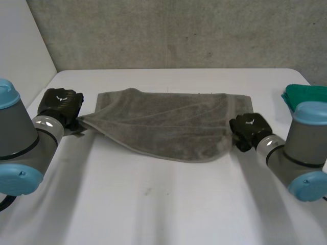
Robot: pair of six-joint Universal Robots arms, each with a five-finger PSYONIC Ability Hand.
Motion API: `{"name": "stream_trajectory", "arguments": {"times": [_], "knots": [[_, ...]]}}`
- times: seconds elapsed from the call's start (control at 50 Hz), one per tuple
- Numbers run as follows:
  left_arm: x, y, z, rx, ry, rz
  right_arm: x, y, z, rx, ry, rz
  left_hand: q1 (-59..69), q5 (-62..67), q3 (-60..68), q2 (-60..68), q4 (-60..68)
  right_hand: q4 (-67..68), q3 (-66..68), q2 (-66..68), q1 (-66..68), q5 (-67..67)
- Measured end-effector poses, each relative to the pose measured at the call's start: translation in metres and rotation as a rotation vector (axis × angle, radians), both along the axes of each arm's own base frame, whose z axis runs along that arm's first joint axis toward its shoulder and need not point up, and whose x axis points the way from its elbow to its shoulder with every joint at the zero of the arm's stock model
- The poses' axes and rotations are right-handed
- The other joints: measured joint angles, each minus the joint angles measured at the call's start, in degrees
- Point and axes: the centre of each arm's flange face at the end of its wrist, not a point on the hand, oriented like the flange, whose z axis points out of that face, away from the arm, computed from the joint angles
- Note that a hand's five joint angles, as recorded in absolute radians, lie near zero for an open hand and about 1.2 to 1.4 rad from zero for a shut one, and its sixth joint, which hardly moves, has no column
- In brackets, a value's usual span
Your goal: Fold the laundry.
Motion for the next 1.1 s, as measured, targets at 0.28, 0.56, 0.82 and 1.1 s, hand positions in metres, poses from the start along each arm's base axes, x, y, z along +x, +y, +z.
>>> {"name": "stream_trajectory", "arguments": {"times": [0.28,0.56,0.82,1.1], "knots": [[0.015,0.046,0.022,0.024,-0.097,-0.010,-0.038,0.046,0.102,0.017,0.218,0.027,0.0,0.0,0.0,0.0,0.0,0.0,0.0,0.0,0.0,0.3],[0.033,0.133,-0.009,0.238,-0.502,-0.193,-0.085,0.086,0.100,0.351,0.456,0.084,0.0,0.0,0.0,0.0,0.0,0.0,0.0,0.0,0.0,0.4],[-0.014,0.038,-0.021,-0.036,-0.356,-0.158,-0.076,0.008,0.053,0.194,0.322,-0.051,0.0,0.0,-2.0,-2.2,-2.6,0.0,0.0,0.0,0.0,0.4],[-0.055,-0.052,-0.071,-0.128,-0.300,0.000,-0.051,-0.054,0.012,0.114,0.393,-0.155,-24.0,-20.7,-24.1,-25.8,-25.0,-4.7,-4.4,-4.5,-3.9,-3.8]]}}
